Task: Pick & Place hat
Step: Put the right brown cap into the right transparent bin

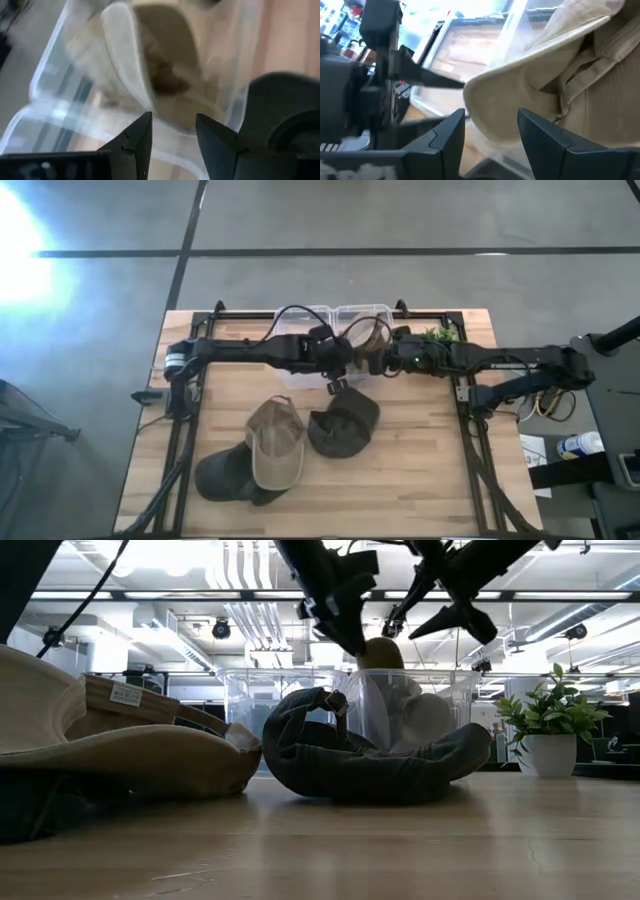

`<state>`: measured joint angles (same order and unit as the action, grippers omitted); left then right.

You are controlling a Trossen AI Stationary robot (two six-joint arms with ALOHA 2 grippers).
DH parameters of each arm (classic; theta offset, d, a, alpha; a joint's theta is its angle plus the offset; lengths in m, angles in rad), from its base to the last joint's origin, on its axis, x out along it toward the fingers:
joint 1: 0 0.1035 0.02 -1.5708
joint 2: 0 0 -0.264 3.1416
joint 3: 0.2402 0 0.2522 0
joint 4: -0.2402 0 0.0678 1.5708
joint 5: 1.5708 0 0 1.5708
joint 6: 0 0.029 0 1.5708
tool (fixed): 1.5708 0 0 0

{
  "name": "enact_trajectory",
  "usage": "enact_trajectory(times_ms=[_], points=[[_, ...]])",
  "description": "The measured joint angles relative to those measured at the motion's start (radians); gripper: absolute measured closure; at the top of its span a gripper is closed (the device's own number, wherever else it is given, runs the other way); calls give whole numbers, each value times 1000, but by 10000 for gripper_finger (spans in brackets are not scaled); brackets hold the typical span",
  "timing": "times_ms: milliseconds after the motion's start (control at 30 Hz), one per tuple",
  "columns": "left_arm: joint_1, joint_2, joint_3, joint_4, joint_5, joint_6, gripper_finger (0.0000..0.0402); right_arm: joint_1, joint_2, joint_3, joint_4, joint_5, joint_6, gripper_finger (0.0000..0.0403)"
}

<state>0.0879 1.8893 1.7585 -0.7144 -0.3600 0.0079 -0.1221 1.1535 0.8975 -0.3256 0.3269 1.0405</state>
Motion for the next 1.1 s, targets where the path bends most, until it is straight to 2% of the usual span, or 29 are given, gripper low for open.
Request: enact_trajectory(times_ms=[233, 333, 433, 700, 867, 1000, 1100], points=[[65, 0, -87, 234, 147, 42, 257, -28, 20, 7, -17, 14, -1, 225], [91, 0, -117, 353, 233, 43, 257, -30, 3, 8, -50, 66, 5, 225], [109, 1, -150, 483, 273, 40, 257, -32, -14, 8, -105, 132, 39, 225], [162, 13, -210, 719, 281, 39, 257, -61, 1, 9, -132, 116, 113, 225], [180, -14, -224, 689, 276, 20, 257, -73, 40, 9, -119, 115, 120, 225], [180, -47, -224, 706, 260, 110, 257, -116, 87, 9, -83, 115, 114, 225], [202, -47, -224, 709, 257, 122, 257, -138, 109, 9, -52, 115, 105, 225]])
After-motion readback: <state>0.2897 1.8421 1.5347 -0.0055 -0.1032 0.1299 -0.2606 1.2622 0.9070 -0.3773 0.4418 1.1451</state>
